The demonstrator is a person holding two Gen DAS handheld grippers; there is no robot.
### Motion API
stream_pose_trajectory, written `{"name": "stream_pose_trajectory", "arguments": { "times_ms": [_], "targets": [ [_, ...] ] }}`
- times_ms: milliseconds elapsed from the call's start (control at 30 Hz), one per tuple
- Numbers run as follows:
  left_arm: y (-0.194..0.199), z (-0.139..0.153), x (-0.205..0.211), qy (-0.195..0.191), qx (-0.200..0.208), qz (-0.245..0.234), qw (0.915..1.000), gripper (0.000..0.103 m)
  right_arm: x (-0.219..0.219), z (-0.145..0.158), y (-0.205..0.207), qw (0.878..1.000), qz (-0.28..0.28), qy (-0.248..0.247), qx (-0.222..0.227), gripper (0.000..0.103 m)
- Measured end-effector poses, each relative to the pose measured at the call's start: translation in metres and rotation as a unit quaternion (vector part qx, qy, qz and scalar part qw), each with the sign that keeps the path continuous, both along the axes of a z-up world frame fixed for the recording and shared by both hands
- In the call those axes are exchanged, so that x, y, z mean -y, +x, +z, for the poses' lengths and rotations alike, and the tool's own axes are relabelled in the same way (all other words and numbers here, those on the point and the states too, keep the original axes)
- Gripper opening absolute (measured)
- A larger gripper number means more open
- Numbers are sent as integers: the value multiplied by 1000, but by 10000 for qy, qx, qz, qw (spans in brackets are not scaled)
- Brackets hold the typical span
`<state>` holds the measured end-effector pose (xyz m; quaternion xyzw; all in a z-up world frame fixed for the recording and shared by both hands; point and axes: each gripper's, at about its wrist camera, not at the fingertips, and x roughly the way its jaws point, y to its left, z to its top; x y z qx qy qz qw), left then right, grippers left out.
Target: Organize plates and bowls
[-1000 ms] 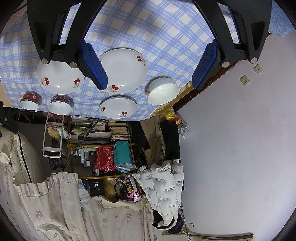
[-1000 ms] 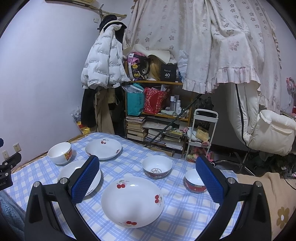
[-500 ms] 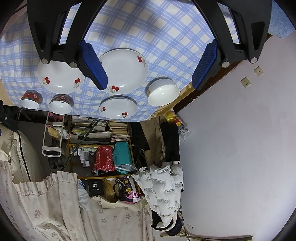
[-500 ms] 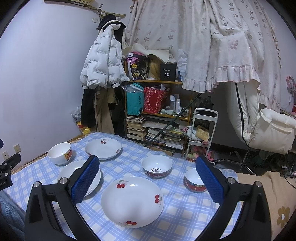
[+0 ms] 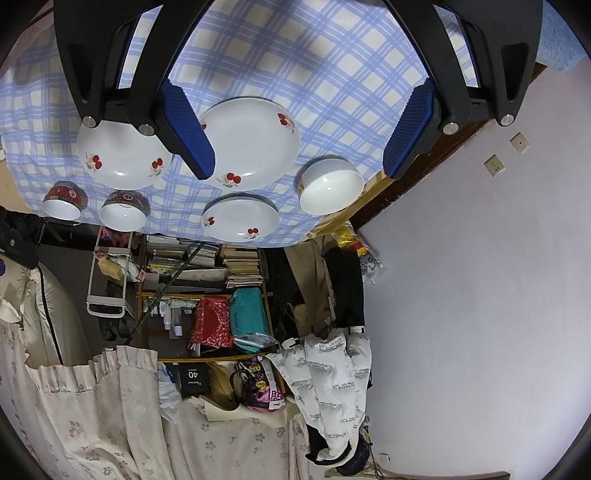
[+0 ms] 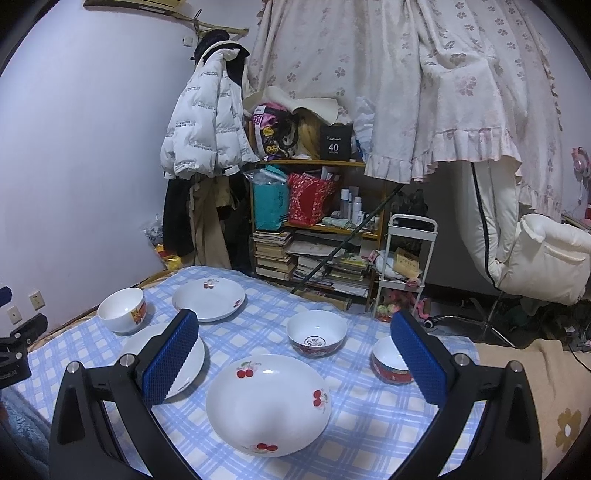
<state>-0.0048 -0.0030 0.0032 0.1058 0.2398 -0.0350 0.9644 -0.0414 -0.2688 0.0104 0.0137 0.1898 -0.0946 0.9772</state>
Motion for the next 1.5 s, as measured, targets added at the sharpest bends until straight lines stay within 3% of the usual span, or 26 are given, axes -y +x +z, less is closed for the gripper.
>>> {"name": "stream_pose_trajectory", "arguments": {
  "times_ms": [333, 633, 1167, 1500],
  "targets": [
    [48, 18, 3, -5, -284, 134, 9995, 91, -32, 20, 58, 9994, 322, -101, -117, 103],
    [98, 10, -1, 48, -572, 253, 9980, 91, -79, 8, 113, 9965, 706, -275, -364, 103],
    [149, -66, -7, 53, -1445, 389, 9887, 91, -110, -45, 179, 9892, 1062, -301, -970, 103],
    [178, -120, -10, 12, -2252, 596, 9725, 91, -109, -101, 215, 9710, 1295, -153, -2003, 103]
  ]
}}
